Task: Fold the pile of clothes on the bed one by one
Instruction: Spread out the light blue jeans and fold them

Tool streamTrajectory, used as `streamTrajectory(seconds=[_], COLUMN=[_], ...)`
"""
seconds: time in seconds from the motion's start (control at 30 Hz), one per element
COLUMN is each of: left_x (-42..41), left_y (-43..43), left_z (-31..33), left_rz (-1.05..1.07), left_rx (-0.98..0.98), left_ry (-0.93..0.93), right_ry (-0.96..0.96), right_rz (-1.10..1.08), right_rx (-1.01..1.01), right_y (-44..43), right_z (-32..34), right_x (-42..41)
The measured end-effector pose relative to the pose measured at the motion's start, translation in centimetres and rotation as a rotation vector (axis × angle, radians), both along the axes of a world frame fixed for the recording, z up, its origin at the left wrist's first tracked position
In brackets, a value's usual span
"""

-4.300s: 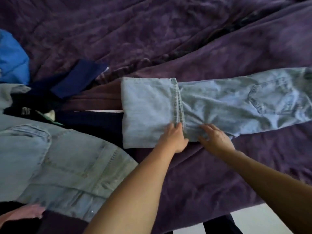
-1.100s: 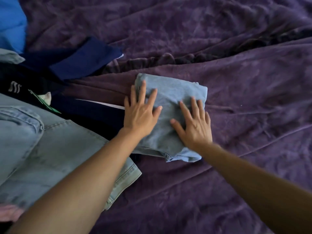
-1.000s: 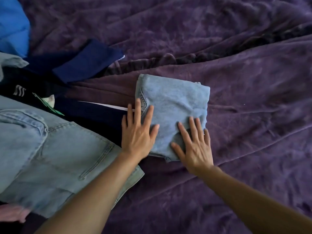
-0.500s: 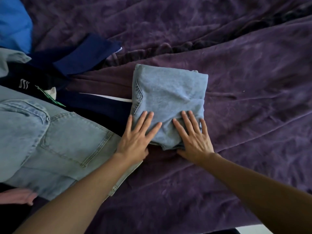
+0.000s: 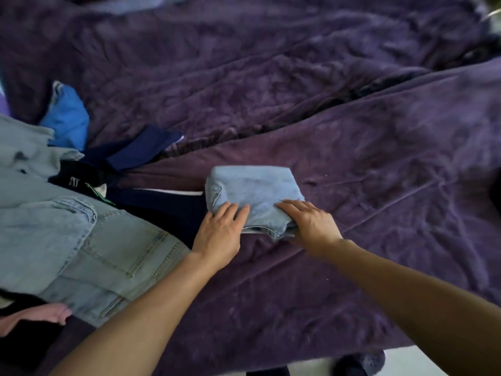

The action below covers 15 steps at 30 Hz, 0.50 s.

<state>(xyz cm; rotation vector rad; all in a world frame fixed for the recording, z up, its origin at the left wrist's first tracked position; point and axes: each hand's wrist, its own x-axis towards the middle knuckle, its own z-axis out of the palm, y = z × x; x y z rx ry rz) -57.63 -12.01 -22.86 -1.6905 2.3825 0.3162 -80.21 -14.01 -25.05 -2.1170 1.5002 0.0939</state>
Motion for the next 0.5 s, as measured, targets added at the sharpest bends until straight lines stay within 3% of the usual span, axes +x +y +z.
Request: streamTrajectory(seconds=[0.27, 0.5], left_x=[-18.4, -35.8], left_y=[2.1, 1.7], left_z=[9.5, 14.4], left_rz=[-0.102, -0.159], left_rx=[0.008, -0.001], left_ry=[0.071, 0.204], right_ry=[0.046, 0.129], right_rz=[-0.048, -0.085], right_rx=[0.084, -0.012], right_y=[4.3, 5.4], right_z=[9.3, 16.1], right_x=[-18.9, -36.5])
